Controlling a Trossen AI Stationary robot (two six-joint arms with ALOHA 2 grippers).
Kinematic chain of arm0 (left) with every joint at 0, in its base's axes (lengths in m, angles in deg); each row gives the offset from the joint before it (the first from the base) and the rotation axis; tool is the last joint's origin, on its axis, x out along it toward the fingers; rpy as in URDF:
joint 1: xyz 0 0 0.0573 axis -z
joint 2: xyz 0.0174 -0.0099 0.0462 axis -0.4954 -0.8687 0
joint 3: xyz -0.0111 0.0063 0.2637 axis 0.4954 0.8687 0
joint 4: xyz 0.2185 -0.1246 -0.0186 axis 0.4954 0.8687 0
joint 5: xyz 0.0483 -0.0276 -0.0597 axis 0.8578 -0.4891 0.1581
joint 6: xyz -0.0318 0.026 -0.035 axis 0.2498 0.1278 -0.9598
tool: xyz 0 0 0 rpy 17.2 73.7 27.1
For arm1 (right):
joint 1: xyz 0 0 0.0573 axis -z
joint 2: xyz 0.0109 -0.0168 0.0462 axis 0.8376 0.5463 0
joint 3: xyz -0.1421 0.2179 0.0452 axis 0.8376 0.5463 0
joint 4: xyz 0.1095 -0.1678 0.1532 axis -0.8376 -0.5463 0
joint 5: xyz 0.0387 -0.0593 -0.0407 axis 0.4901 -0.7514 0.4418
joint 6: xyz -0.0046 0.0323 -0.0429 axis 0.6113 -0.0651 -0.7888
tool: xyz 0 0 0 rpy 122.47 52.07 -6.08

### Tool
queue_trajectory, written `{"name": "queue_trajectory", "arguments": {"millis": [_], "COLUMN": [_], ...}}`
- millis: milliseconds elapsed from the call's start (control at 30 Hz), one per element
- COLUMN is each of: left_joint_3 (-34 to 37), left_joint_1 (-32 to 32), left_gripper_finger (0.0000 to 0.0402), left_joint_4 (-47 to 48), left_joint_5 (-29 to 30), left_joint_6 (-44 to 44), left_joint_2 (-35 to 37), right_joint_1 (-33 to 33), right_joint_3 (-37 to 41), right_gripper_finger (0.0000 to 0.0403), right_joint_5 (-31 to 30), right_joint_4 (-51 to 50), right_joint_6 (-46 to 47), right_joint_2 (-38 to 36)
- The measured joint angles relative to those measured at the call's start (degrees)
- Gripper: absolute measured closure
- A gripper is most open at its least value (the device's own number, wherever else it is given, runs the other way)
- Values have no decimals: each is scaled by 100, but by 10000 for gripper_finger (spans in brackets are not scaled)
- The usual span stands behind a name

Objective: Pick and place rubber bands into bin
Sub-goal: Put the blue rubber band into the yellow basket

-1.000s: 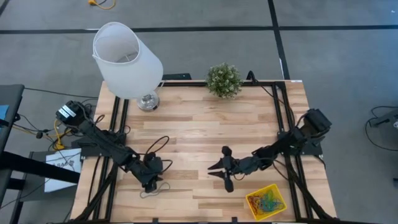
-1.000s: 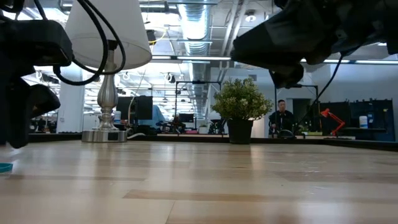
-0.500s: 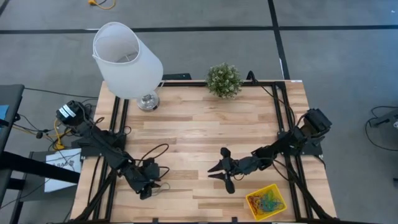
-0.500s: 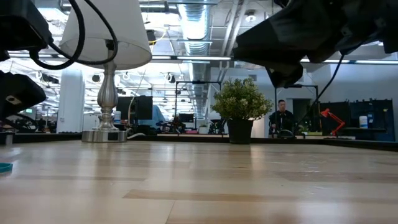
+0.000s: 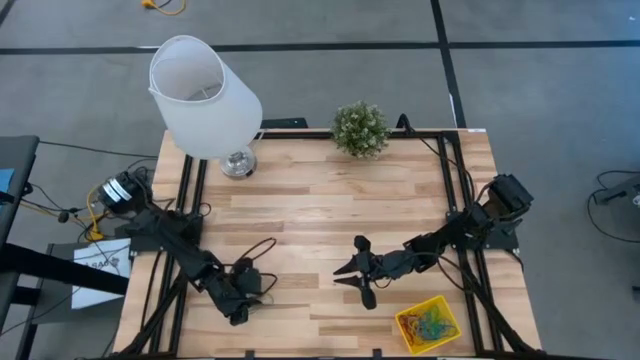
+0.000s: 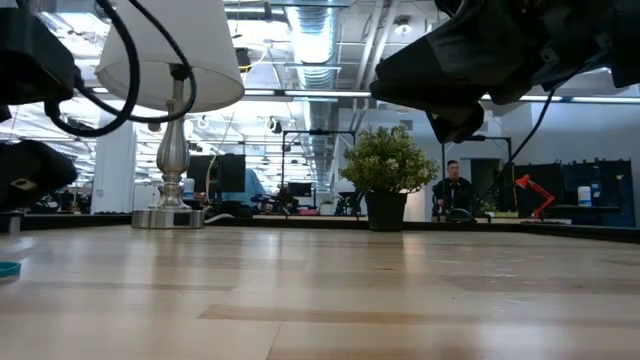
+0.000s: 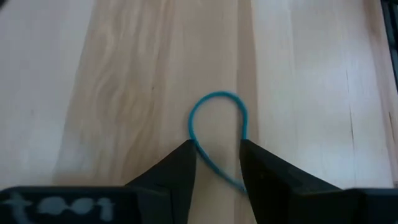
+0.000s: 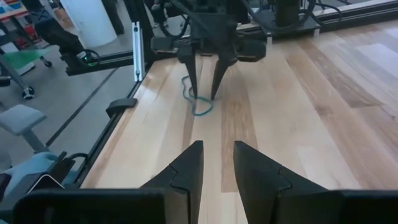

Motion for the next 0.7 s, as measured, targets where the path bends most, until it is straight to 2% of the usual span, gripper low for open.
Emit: {"name": "queue_trajectory", "arguments": {"millis": [133,700], "left_joint_3": [-202,-327], "left_joint_1": [-38,-50], "left_gripper_finger": [281,281], "left_joint_4": [9,896], "left_joint_5": [48,544], "left_joint_6": [179,-85], "left_joint_2": [-274,-292], "right_joint_1": [0,0], "right_joint_3": [0,0], "right_gripper_finger": [321,321], "right_joint_5": [0,20], "right_joint_4": [1,-129], "right_joint_6": [0,2], "right_joint_2": [0,0]}}
